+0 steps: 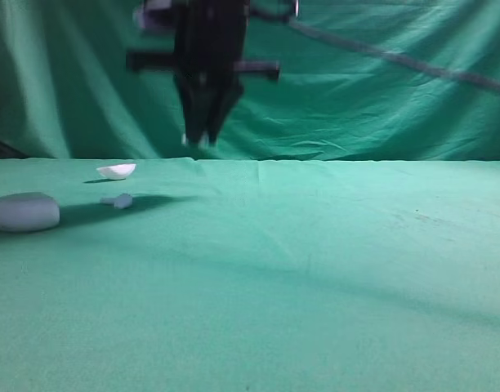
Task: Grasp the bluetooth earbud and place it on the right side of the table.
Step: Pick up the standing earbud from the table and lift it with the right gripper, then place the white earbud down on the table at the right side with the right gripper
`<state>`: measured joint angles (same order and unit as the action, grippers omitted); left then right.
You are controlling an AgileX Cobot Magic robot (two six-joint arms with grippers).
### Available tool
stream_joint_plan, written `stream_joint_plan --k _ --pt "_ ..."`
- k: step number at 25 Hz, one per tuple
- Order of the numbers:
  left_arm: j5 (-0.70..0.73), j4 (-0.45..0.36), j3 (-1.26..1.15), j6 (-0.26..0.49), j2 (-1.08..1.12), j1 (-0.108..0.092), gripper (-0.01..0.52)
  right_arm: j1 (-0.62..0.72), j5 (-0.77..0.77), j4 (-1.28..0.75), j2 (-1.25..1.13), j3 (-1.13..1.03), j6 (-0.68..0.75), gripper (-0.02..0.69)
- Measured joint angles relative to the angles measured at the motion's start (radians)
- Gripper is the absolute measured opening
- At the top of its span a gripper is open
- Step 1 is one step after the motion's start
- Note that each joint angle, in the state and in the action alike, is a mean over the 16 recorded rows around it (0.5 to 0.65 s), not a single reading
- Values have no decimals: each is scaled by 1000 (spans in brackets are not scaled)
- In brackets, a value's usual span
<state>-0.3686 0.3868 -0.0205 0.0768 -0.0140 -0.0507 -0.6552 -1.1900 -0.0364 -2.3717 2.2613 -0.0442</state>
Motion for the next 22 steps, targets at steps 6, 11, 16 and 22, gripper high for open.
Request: stream_joint_plan --k 6,11,16,22 --pt "0 0 0 0 0 0 0 16 -49 -63 168 -40 68 99" --pt "0 0 0 0 0 0 0 72 -46 -106 367 -220 113 99" --pt "0 0 0 0 0 0 0 175 20 -111 573 -529 131 99" --pt "0 0 0 0 0 0 0 312 196 -94 743 -949 144 99"
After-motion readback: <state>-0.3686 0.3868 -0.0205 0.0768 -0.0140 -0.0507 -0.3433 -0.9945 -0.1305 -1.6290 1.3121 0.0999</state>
